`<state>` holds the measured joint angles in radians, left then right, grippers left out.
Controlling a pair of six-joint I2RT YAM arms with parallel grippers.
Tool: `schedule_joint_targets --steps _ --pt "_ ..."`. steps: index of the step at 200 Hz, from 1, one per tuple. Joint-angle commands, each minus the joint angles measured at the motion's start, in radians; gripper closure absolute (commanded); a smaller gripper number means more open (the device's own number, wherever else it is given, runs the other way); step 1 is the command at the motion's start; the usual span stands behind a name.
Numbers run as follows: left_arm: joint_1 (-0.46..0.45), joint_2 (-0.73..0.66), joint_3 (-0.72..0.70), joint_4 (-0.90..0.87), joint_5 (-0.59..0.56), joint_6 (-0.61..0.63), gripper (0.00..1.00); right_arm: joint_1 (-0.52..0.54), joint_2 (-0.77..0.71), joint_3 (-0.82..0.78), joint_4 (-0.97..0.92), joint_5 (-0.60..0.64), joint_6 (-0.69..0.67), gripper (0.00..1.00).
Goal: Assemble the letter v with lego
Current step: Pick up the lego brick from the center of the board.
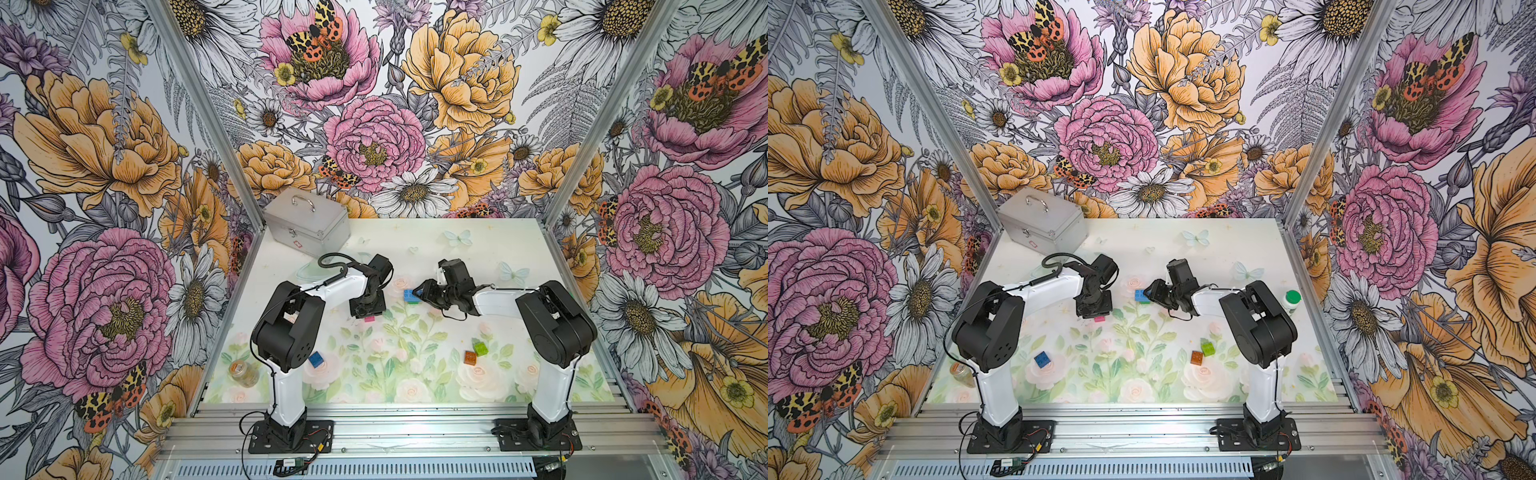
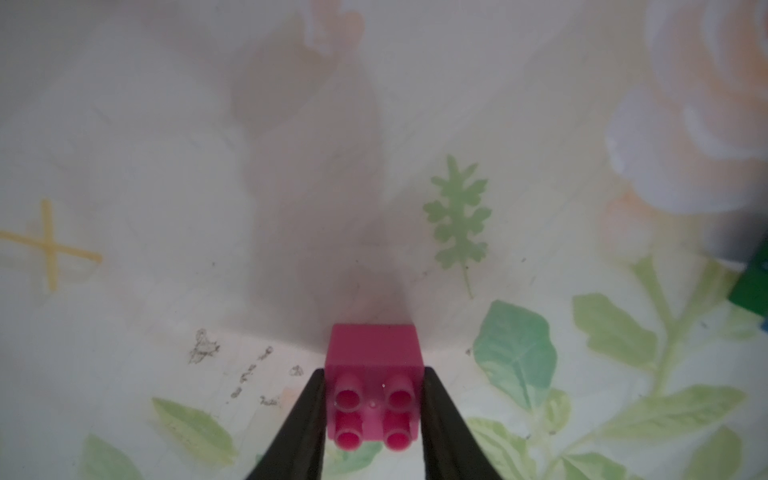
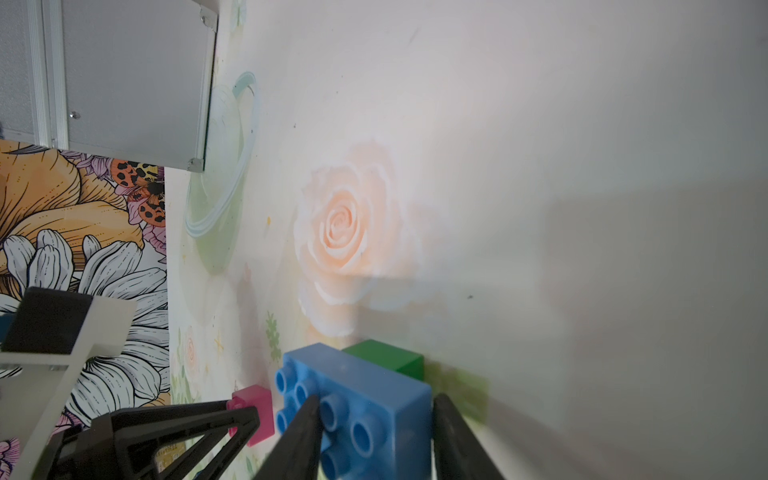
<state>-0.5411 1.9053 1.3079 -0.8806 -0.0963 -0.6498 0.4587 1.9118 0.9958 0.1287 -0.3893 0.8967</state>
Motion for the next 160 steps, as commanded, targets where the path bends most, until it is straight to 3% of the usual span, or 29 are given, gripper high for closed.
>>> schedule_joint_targets --steps 1,40,109,160 --pt "-0.005 -0.011 -0.006 0.02 0.001 0.001 0.71 0.0 0.02 -0.045 -0.141 0.054 -0.016 0.55" --pt "-0.013 -0.05 0.05 0.016 0.016 -0.012 0.85 0.004 0.018 -0.044 -0.141 0.055 -0.017 0.55" --pt "-0.084 0.038 0.355 -0.052 0.01 -0.032 0.89 0.011 0.025 -0.044 -0.141 0.066 -0.018 0.56" --pt "-0.127 0.136 0.443 -0.084 0.024 -0.027 0.93 0.011 0.033 -0.043 -0.141 0.069 -0.018 0.56"
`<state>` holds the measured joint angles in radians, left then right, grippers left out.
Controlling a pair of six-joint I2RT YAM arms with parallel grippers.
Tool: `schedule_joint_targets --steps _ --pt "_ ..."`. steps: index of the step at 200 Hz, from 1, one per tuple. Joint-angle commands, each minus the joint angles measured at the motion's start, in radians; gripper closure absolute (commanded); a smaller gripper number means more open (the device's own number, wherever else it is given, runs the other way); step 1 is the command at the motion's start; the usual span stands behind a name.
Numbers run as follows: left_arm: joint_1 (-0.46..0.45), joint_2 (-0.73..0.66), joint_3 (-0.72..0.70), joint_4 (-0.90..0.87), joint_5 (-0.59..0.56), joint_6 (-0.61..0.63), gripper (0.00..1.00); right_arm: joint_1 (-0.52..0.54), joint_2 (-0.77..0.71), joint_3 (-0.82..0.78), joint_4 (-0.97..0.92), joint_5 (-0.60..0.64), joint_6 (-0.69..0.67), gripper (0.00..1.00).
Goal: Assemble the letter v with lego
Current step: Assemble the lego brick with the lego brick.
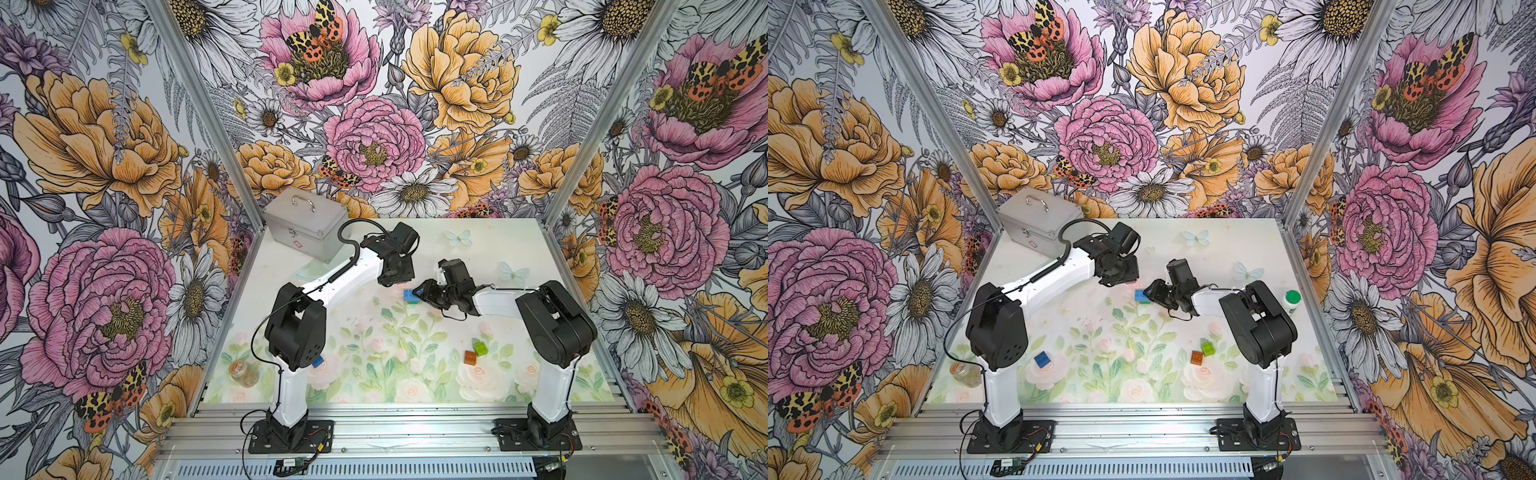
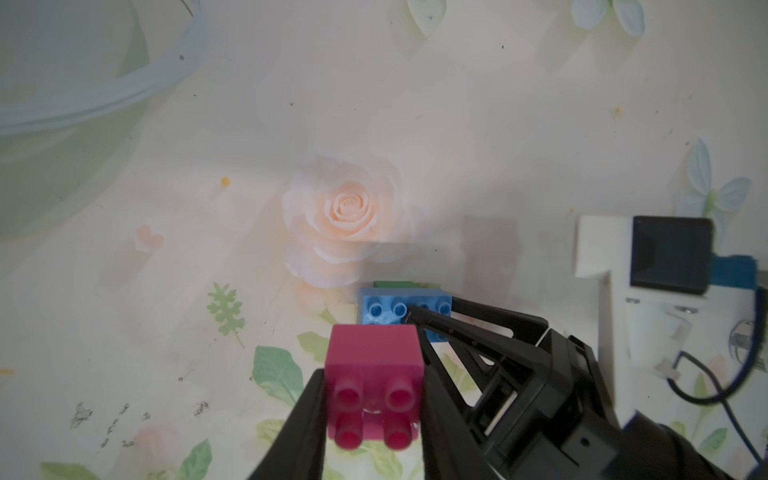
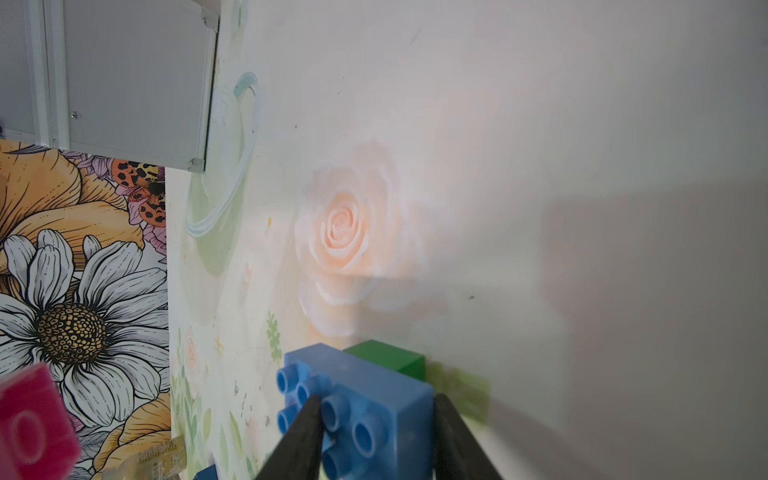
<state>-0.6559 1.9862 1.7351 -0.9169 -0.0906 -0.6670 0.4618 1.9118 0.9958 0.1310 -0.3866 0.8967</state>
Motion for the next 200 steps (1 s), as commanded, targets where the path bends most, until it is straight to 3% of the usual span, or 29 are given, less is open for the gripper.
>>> schedule_joint_targets --steps 1,200 --pt "-0.013 0.056 0.016 -0.048 0.018 -0.009 0.93 0.008 0.033 -0.043 -0.143 0.066 -0.018 0.56" --pt "-0.015 0.169 0.077 -0.078 -0.026 0.018 0.94 0.003 0.036 -0.045 -0.142 0.057 -0.03 0.57"
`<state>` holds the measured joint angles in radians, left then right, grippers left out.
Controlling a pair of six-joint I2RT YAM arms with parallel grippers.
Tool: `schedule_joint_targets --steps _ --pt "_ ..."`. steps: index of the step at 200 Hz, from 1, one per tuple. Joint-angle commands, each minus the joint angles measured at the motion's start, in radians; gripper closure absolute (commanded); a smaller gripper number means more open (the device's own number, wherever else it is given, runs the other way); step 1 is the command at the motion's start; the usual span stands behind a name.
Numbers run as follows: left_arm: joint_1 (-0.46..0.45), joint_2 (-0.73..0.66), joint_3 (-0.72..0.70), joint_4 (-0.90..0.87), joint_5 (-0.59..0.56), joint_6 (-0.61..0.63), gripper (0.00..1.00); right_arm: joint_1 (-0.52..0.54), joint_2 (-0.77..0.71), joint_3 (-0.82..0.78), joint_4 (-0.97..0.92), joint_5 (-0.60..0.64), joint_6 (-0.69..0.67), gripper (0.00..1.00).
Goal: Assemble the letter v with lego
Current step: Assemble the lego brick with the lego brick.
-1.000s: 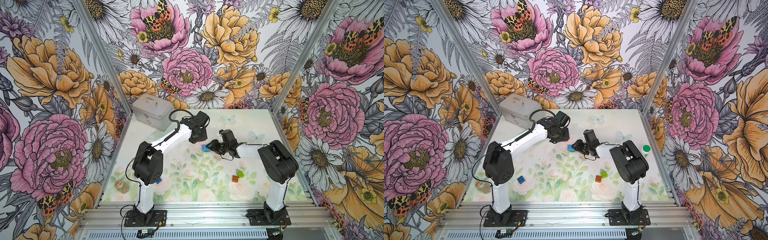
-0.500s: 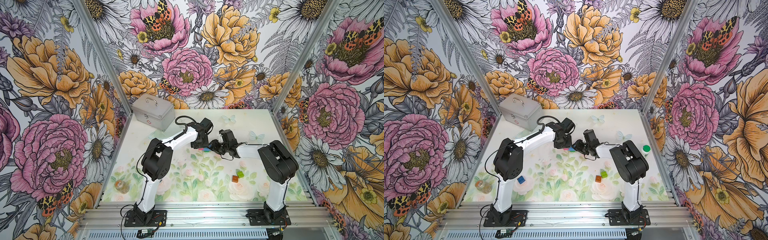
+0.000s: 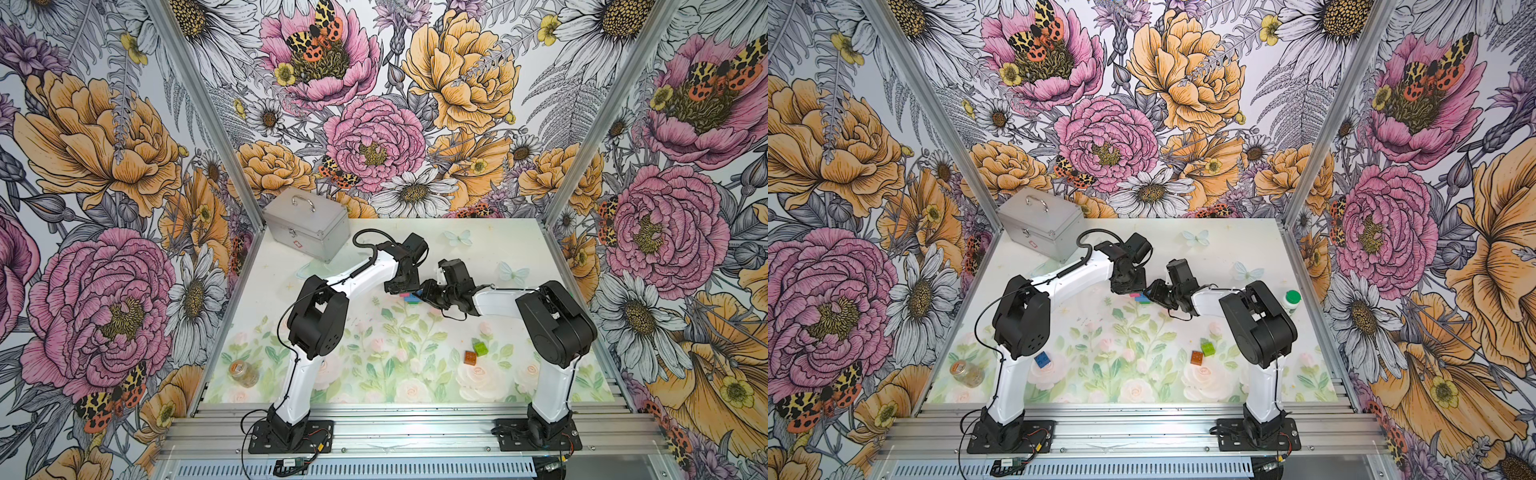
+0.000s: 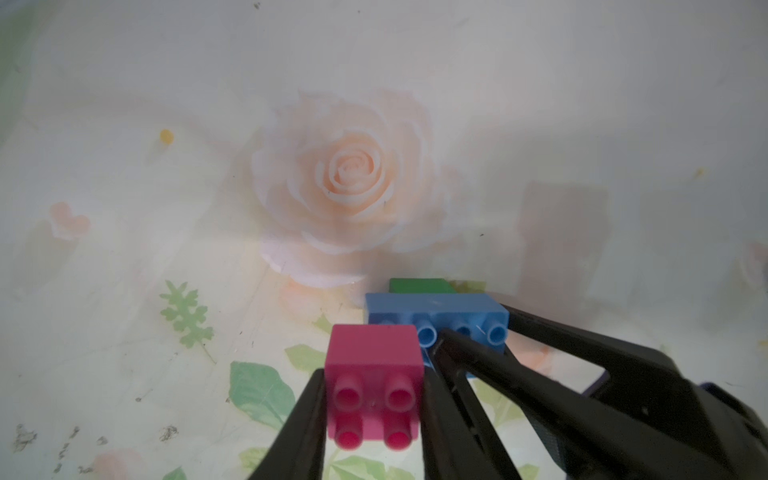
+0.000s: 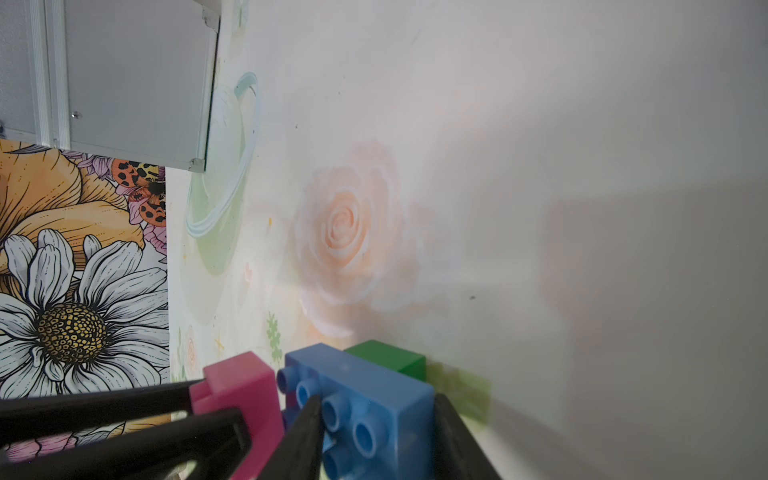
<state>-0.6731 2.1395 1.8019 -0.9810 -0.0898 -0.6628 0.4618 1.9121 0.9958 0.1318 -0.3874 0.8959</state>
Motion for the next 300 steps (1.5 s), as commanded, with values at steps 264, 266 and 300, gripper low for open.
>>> schedule_joint_targets --steps 264,266,300 --pt "-0.005 -0.004 0.108 -0.077 0.006 0.024 0.38 -0.002 0.032 -0.057 -0.139 0.064 -0.024 0.57" --pt "-0.004 -0.007 0.11 -0.076 0.004 0.023 0.36 -0.002 0.033 -0.058 -0.139 0.065 -0.025 0.57" --pt "0.01 -0.089 0.106 -0.072 -0.001 0.008 0.02 -0.003 0.02 -0.055 -0.146 0.063 -0.025 0.57"
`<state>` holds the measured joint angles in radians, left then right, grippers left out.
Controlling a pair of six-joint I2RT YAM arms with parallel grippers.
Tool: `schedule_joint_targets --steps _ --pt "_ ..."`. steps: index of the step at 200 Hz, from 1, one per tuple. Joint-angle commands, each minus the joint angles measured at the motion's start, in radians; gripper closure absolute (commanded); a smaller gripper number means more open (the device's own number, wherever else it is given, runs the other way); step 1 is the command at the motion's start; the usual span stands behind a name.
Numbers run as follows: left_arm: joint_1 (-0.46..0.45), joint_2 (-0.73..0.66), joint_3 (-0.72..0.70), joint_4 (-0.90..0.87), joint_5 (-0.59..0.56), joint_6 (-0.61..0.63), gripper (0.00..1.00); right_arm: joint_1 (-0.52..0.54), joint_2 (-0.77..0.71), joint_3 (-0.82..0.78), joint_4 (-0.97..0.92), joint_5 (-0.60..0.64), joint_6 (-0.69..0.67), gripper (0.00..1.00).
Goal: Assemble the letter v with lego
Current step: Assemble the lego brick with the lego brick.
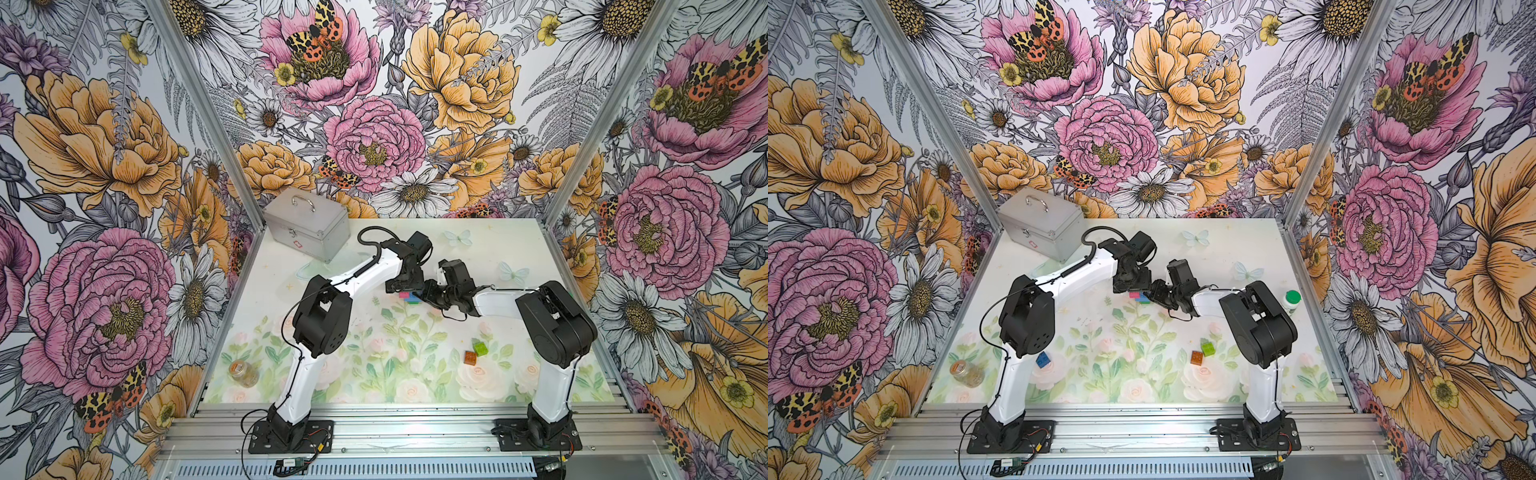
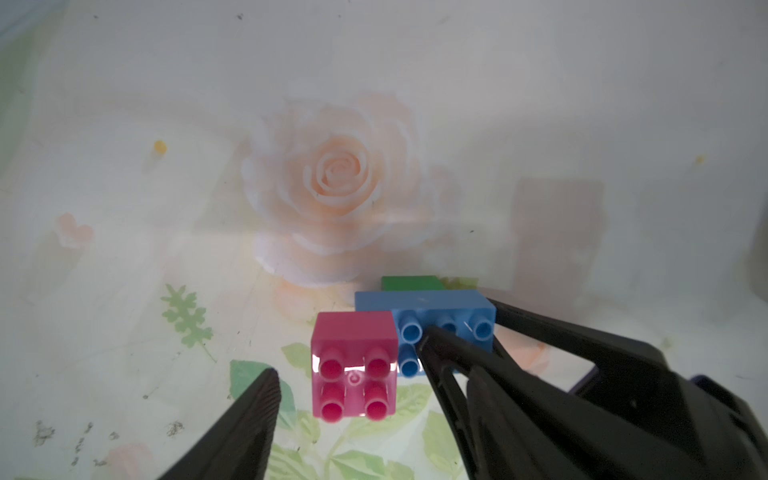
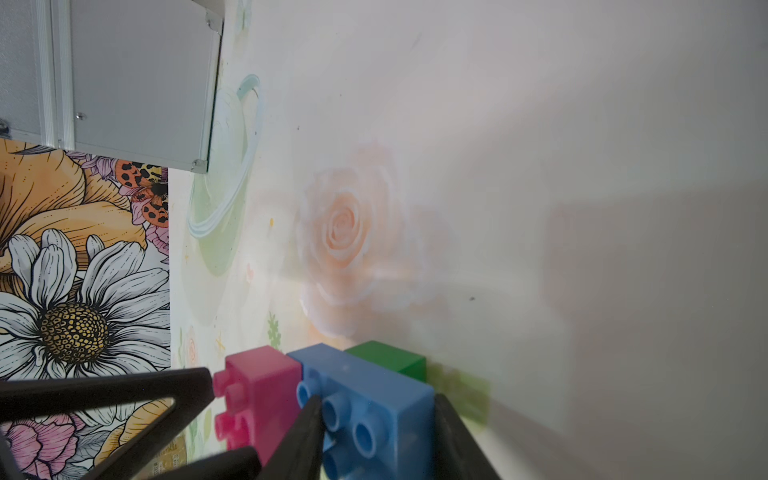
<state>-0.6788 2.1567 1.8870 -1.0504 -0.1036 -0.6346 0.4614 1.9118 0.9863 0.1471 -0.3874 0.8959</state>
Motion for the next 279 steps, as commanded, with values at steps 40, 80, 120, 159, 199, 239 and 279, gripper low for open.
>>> schedule_joint_targets --steps 40,80,120,159,199,239,279 --pt "0.09 -0.429 -0.45 0.479 0.231 -0.139 0.01 -0.01 -0.023 -0.038 -0.18 0.062 -0.03 0.43" --pt "0.161 -0.617 -0.968 1.125 0.374 -0.364 0.01 -0.013 -0.059 -0.035 -0.198 0.066 -0.027 0.33" --pt "0.16 -0.549 -1.126 1.478 0.409 -0.509 0.01 -0.015 -0.136 -0.021 -0.268 0.121 -0.047 0.19" --pt "0.145 -0.408 -1.152 1.71 0.407 -0.628 0.02 -0.035 -0.204 -0.043 -0.311 0.153 -0.062 0.08" --pt "0.094 -0.291 -1.15 1.738 0.326 -0.69 0.06 -0.068 -0.26 -0.084 -0.329 0.17 -0.075 0.05" --pt "0.073 -0.242 -1.189 1.809 0.274 -0.757 0.14 -0.098 -0.296 -0.118 -0.333 0.169 -0.083 0.05" --pt "0.059 -0.167 -1.218 1.949 0.214 -0.855 0.23 -0.113 -0.306 -0.131 -0.334 0.171 -0.091 0.07"
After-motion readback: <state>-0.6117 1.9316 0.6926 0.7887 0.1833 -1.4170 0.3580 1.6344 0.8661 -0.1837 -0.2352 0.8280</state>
